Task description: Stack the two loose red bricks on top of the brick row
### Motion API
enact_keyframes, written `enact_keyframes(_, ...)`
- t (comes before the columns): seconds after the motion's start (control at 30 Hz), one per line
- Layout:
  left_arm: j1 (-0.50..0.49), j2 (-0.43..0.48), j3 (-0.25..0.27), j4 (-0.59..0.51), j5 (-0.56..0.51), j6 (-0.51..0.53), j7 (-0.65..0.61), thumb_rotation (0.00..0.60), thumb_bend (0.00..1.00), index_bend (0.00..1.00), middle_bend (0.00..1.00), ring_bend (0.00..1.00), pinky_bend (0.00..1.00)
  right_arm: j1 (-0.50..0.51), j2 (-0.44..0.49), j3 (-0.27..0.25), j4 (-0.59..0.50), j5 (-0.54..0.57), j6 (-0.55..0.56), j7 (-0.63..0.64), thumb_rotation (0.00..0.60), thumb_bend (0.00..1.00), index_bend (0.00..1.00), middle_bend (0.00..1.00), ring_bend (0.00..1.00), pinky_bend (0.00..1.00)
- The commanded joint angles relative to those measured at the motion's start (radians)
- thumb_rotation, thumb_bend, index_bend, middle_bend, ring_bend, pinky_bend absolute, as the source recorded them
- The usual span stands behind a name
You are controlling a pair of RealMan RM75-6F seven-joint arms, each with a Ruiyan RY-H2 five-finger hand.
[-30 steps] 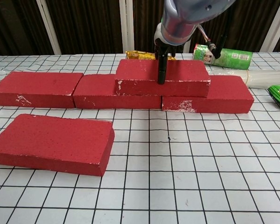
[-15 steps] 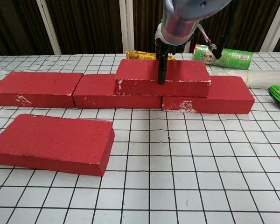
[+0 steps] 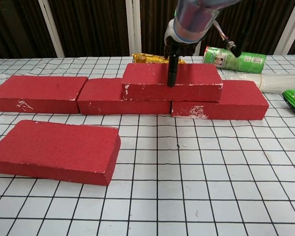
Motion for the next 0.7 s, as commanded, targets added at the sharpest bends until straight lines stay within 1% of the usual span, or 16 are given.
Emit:
enact_keyframes(0.03, 0.000, 0.000, 0.000, 0.000, 0.000, 0.001, -0.002, 0.600, 0.02, 0.10, 0.00, 0.00, 0.06, -0.037, 0.059, 0.019, -0.082, -0.011, 0.020, 0.019, 0.600, 0.21, 0.03, 0.00, 0.00, 0.00)
enact_keyframes(0.17, 0.001, 0.002, 0.001, -0.002, 0.001, 0.001, -0.006, 0.600, 0.02, 0.10, 0.00, 0.00, 0.06, -0.093, 0.141, 0.020, -0.198, -0.055, 0.042, 0.062, 0.600, 0.21, 0.03, 0.00, 0.00, 0.00)
enact_keyframes(0.3, 0.002, 0.005, 0.004, -0.001, 0.018, 0.004, -0.025, 0.600, 0.02, 0.10, 0.00, 0.00, 0.06, -0.187, 0.238, 0.001, -0.330, -0.145, 0.064, 0.152, 0.600, 0.21, 0.03, 0.00, 0.00, 0.00)
enact_keyframes(0.4, 0.002, 0.005, 0.011, 0.003, 0.037, 0.001, -0.044, 0.600, 0.02, 0.10, 0.00, 0.00, 0.06, -0.302, 0.333, -0.047, -0.447, -0.257, 0.075, 0.248, 0.600, 0.21, 0.03, 0.00, 0.00, 0.00)
enact_keyframes(0.5, 0.001, 0.004, 0.020, 0.006, 0.062, 0.003, -0.054, 0.600, 0.02, 0.10, 0.00, 0.00, 0.06, -0.431, 0.437, -0.097, -0.557, -0.378, 0.052, 0.354, 0.600, 0.21, 0.03, 0.00, 0.00, 0.00)
enact_keyframes(0.6, -0.002, -0.002, 0.037, 0.005, 0.098, -0.001, -0.058, 0.600, 0.02, 0.10, 0.00, 0.00, 0.06, -0.571, 0.536, -0.151, -0.627, -0.524, 0.028, 0.482, 0.600, 0.21, 0.03, 0.00, 0.00, 0.00)
enact_keyframes(0.7, -0.009, -0.012, 0.049, 0.004, 0.122, -0.009, -0.053, 0.600, 0.00, 0.09, 0.00, 0.00, 0.06, -0.693, 0.602, -0.199, -0.658, -0.690, 0.024, 0.615, 0.600, 0.21, 0.03, 0.00, 0.00, 0.00)
